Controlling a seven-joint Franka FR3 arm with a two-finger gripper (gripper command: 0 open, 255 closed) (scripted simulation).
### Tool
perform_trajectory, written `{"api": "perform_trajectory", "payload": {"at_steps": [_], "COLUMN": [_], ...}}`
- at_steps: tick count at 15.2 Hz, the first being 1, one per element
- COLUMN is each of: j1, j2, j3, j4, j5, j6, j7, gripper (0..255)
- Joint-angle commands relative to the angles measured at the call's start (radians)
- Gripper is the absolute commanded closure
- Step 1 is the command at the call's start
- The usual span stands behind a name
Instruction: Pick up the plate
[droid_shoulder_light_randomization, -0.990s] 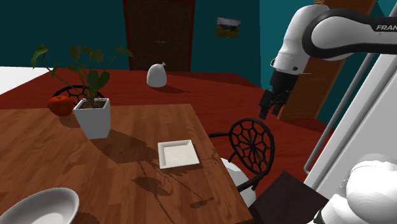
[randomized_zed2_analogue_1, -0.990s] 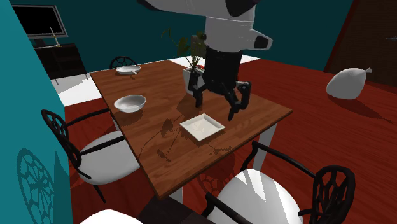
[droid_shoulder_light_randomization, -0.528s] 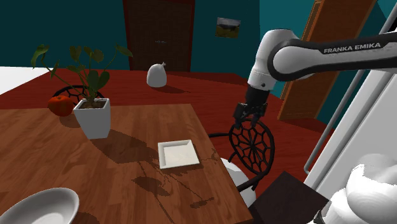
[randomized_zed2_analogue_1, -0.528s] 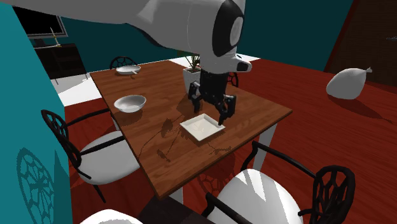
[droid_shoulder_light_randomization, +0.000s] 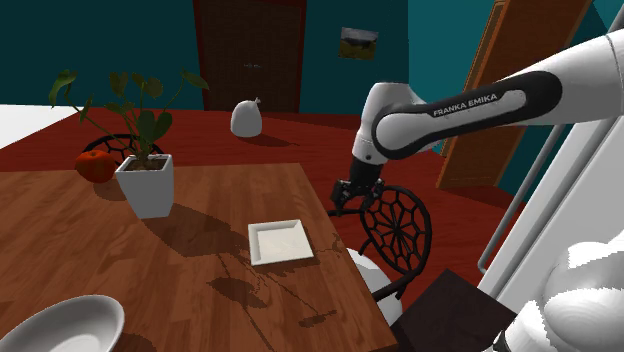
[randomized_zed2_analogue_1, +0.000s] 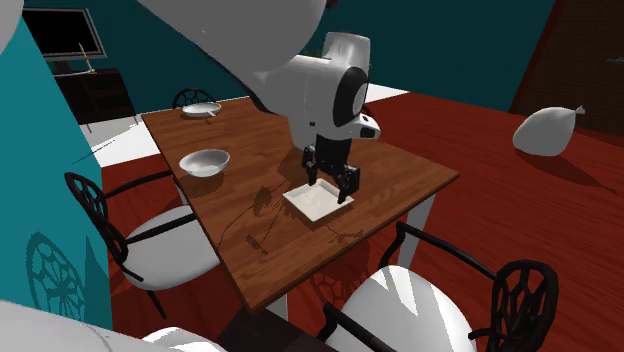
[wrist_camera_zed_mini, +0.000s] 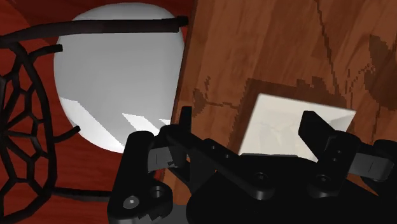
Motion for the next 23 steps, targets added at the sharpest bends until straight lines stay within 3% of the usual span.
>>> {"api": "perform_trajectory", "payload": {"at_steps": [1, 12, 22, 23], "j1": [-0.004, 0.012, 0.023, 0.022], "j2": [0.078, 0.526, 0.605, 0.605], "j3": [0.020, 0.042, 0.030, 0.030], "j4": [0.029, 0.273, 0.260, 0.258], "j5": [-0.009, -0.150, -0.173, -0.172], "j6": [0.053, 0.260, 0.351, 0.352], "j7": [0.045, 0.304, 0.315, 0.314], "gripper": [0, 0, 0, 255]}}
